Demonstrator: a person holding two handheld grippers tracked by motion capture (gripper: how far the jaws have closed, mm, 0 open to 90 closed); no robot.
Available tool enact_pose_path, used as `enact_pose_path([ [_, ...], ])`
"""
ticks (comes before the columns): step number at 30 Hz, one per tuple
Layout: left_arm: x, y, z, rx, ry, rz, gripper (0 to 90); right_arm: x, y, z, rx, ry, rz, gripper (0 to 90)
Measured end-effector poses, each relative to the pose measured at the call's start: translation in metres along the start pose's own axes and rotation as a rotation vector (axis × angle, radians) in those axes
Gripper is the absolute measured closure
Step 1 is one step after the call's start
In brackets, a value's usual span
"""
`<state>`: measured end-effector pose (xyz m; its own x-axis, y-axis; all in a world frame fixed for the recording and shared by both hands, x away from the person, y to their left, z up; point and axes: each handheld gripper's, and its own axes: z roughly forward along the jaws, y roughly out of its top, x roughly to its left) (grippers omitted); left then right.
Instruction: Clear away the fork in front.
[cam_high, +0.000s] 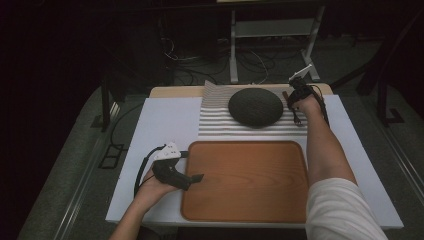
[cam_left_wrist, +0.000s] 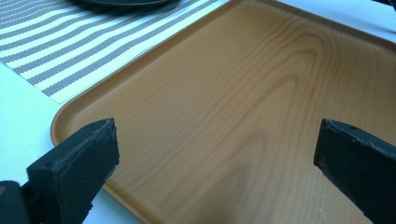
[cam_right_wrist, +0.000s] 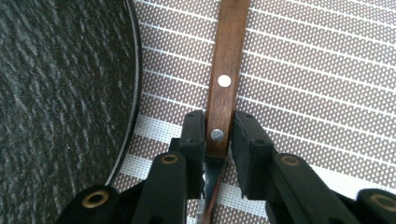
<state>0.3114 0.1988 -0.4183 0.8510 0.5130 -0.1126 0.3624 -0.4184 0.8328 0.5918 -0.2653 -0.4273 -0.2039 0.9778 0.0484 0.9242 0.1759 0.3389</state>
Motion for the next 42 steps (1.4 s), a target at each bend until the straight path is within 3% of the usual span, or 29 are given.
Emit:
enact_pose_path([
  [12,0.0,0.0,0.0,-0.001,-0.002,0.0,0.0,0.004,-0.001,0.0,-0.004,-0.031,-0.021,76.5],
  [19,0.001,0.0,0.0,0.0,-0.002,-0.003,0.0,-0.003,-0.01,-0.005,-0.055,0.022,0.016,76.6],
  [27,0.0,0.0,0.0,-0.001,0.001,-0.004,0.0,-0.012,-0.026,-0.032,-0.134,0.08,0.013,76.6],
  [42,0.002,0.0,-0.001,-0.01,0.002,-0.013,0.0,-0.009,-0.054,-0.093,-0.279,0.18,-0.041,76.6],
])
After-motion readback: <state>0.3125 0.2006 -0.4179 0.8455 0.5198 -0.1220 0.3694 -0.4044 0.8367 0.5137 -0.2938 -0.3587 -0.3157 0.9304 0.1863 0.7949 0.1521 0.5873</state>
